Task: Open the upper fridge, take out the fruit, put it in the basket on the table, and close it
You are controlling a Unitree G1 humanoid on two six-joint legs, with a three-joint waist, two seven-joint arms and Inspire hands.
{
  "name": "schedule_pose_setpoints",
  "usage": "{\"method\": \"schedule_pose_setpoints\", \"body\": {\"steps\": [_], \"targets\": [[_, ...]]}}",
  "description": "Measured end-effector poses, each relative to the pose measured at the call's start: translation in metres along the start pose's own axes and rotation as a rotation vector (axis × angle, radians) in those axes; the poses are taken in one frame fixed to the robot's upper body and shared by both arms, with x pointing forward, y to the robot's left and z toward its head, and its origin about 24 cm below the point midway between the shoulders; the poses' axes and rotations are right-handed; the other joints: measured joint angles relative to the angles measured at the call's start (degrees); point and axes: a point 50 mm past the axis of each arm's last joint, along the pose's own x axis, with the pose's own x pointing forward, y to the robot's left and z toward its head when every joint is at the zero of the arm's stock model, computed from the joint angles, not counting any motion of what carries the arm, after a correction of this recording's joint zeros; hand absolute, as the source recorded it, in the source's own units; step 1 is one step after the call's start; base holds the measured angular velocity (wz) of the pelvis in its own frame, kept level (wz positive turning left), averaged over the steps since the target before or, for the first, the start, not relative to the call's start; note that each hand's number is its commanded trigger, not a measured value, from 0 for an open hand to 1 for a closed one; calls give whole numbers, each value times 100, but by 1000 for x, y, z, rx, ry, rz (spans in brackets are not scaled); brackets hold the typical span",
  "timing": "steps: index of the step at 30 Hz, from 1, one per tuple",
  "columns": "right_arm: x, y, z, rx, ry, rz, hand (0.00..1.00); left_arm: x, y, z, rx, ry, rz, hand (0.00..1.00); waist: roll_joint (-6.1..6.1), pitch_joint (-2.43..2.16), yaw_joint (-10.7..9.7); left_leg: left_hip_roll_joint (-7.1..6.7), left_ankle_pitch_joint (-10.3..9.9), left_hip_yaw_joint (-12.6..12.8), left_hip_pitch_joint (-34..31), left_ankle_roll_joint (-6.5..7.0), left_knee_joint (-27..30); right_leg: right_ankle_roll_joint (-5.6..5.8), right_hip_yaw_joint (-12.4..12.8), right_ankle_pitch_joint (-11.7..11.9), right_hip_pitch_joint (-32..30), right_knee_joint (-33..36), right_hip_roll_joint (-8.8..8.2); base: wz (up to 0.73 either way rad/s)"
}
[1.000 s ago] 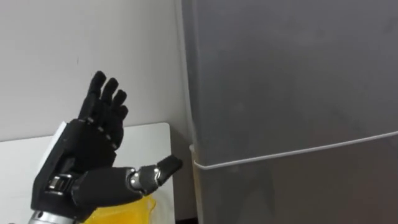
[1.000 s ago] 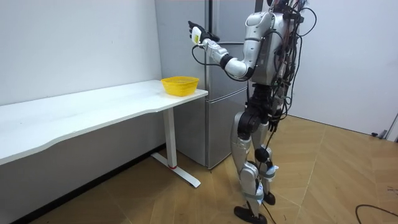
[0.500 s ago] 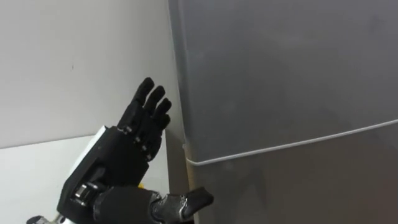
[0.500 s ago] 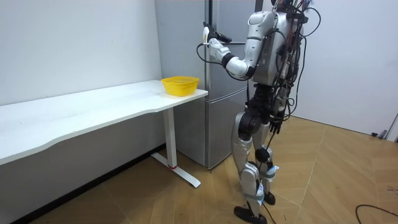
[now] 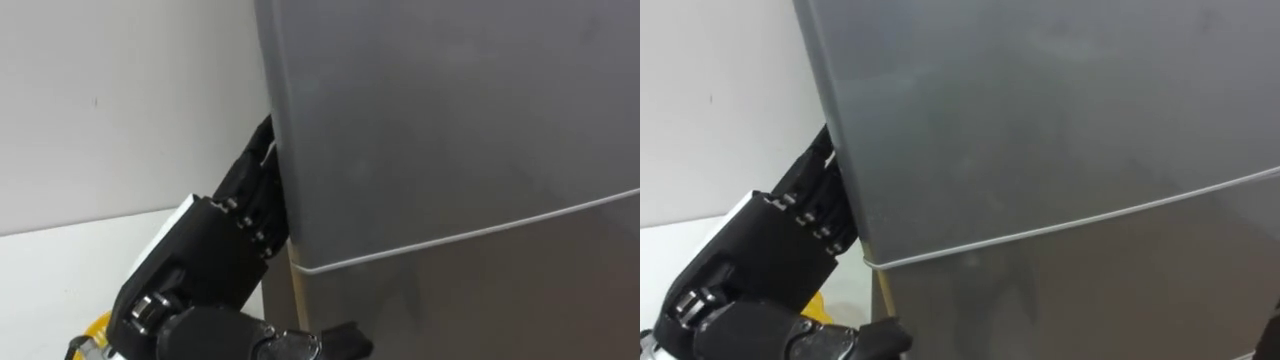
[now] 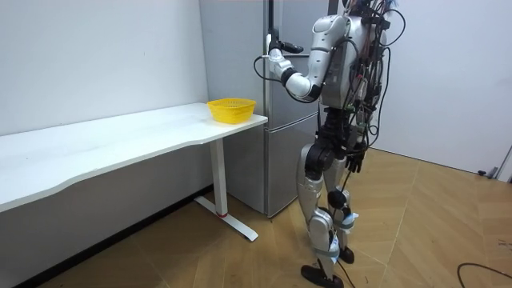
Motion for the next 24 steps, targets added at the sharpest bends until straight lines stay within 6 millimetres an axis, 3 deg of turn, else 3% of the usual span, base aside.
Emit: {"method": "schedule_pose_setpoints", "body": {"steps": [16,24], "targets": [[0,-4,-1,-97,9,3,0,1,-2,-1,-6,13,-38,0,70,-7,12,-2,0,40,20,0,8,3,-10,3,17,22,-5,0],[0,-4,0,-174,7,4,0,5,-7,-2,-31,1,-89,0,69,38,13,35,0,80,17,0,15,6,5,3,-23,97,-19,0]]}}
